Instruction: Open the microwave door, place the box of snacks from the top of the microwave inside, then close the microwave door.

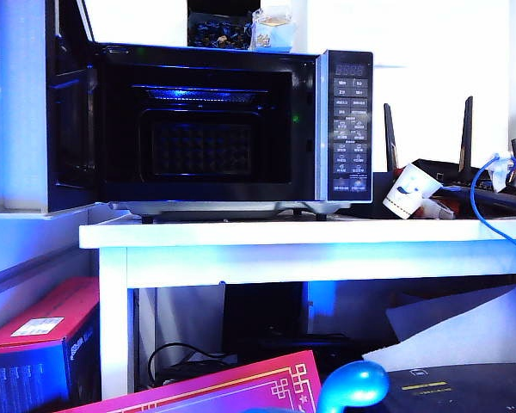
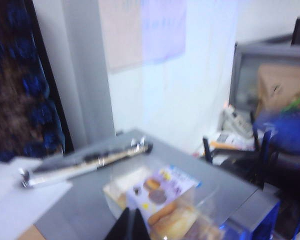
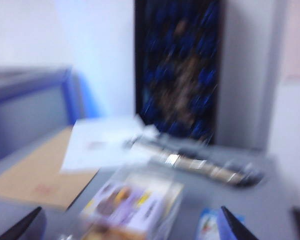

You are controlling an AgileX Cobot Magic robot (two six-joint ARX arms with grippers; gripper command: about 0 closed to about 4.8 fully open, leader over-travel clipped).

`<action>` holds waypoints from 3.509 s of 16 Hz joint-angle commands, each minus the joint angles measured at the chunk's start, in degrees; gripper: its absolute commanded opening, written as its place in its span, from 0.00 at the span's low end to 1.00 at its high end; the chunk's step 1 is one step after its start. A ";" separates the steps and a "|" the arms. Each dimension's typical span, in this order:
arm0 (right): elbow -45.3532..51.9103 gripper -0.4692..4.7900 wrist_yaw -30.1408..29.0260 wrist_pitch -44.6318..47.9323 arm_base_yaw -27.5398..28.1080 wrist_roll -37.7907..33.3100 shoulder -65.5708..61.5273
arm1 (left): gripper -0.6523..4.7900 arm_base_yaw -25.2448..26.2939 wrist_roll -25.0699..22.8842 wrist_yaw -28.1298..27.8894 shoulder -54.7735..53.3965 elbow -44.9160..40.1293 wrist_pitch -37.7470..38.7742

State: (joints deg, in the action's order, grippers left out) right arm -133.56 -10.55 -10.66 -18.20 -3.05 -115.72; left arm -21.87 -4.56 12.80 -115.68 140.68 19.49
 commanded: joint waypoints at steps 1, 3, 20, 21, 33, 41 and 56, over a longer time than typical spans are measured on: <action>-0.28 1.00 2.93 0.59 -3.56 -0.13 -0.09 | 0.11 0.02 -1.46 -0.15 3.76 0.44 0.96; -0.28 1.00 7.85 1.95 -5.55 0.07 -1.18 | 0.11 0.02 -1.49 -0.15 5.40 0.55 1.73; -0.26 1.00 32.11 7.87 -11.41 8.66 -9.79 | 0.11 0.02 -7.50 -0.17 7.89 0.55 6.58; -0.28 1.00 32.06 7.48 -11.41 8.92 -9.53 | 0.11 0.02 -7.50 -0.17 7.89 0.55 6.60; -0.26 1.00 39.06 24.94 -13.90 9.35 -12.07 | 0.11 0.02 -7.48 -0.11 7.91 0.55 6.62; -0.26 1.00 40.00 26.18 -13.49 12.52 -14.36 | 0.11 0.00 -7.48 -0.07 7.91 0.55 6.64; -0.31 1.00 35.30 21.00 -8.79 12.04 -14.38 | 0.11 -0.04 -7.48 -0.04 7.91 0.55 6.82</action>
State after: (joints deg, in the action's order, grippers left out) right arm -133.58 25.41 9.91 -27.31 9.23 -130.41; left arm -21.89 -12.01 12.78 -108.22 141.14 26.81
